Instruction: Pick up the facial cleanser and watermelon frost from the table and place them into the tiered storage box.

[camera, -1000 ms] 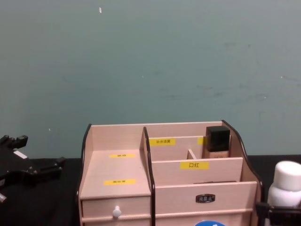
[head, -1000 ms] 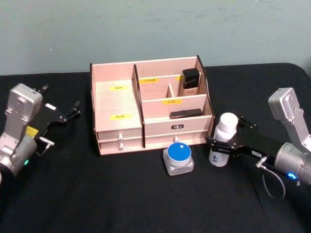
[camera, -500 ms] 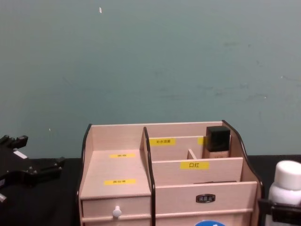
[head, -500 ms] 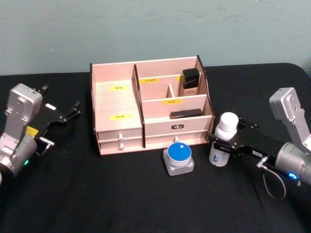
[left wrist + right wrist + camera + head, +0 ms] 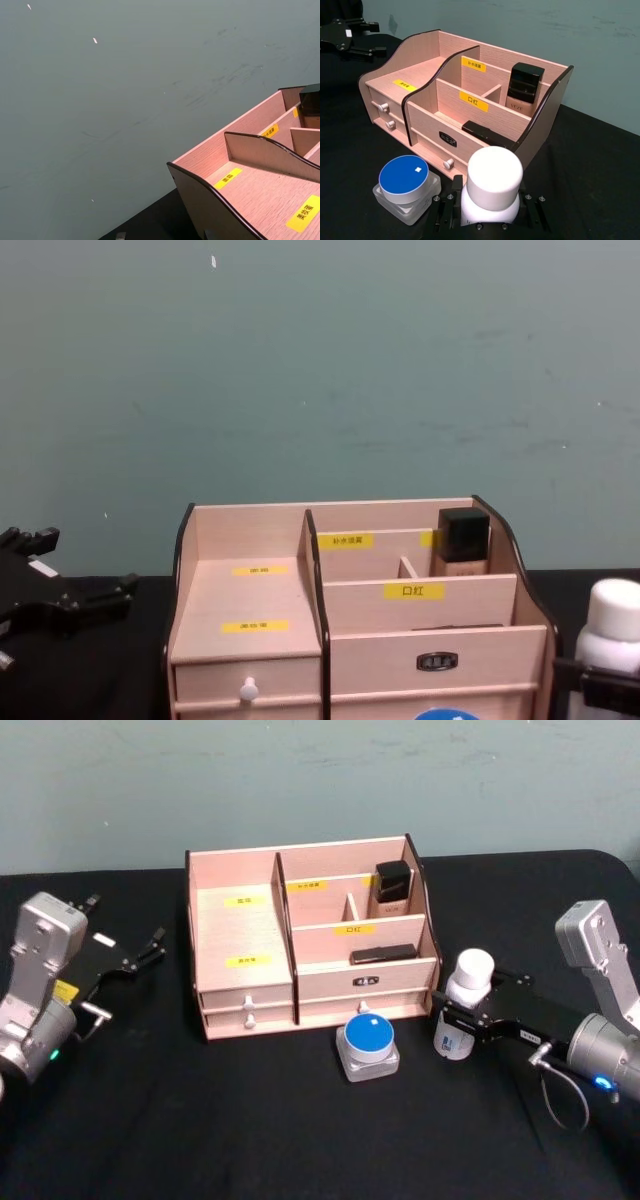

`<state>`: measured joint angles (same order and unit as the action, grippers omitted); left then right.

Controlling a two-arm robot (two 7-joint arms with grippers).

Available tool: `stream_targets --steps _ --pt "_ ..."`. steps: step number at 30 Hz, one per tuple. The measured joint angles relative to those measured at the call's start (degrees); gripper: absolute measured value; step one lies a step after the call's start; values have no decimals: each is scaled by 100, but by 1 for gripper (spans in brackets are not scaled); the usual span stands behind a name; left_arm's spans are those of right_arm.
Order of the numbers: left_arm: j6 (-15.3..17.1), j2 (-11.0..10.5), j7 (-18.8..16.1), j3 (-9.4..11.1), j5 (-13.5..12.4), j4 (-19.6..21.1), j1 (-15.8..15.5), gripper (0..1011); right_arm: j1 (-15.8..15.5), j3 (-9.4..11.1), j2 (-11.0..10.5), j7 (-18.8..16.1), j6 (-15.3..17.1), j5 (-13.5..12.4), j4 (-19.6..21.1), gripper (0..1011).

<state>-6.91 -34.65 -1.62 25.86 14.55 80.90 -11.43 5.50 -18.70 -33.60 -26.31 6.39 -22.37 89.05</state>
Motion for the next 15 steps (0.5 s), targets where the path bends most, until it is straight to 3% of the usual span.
stream_targets --steps 6,15 --pt "0 0 0 0 0 0 0 1009 -42 72 23 -20 34 -150 17 605" --pt "0 0 0 0 0 0 0 1010 -158 122 -148 -24 204 -235 445 605"
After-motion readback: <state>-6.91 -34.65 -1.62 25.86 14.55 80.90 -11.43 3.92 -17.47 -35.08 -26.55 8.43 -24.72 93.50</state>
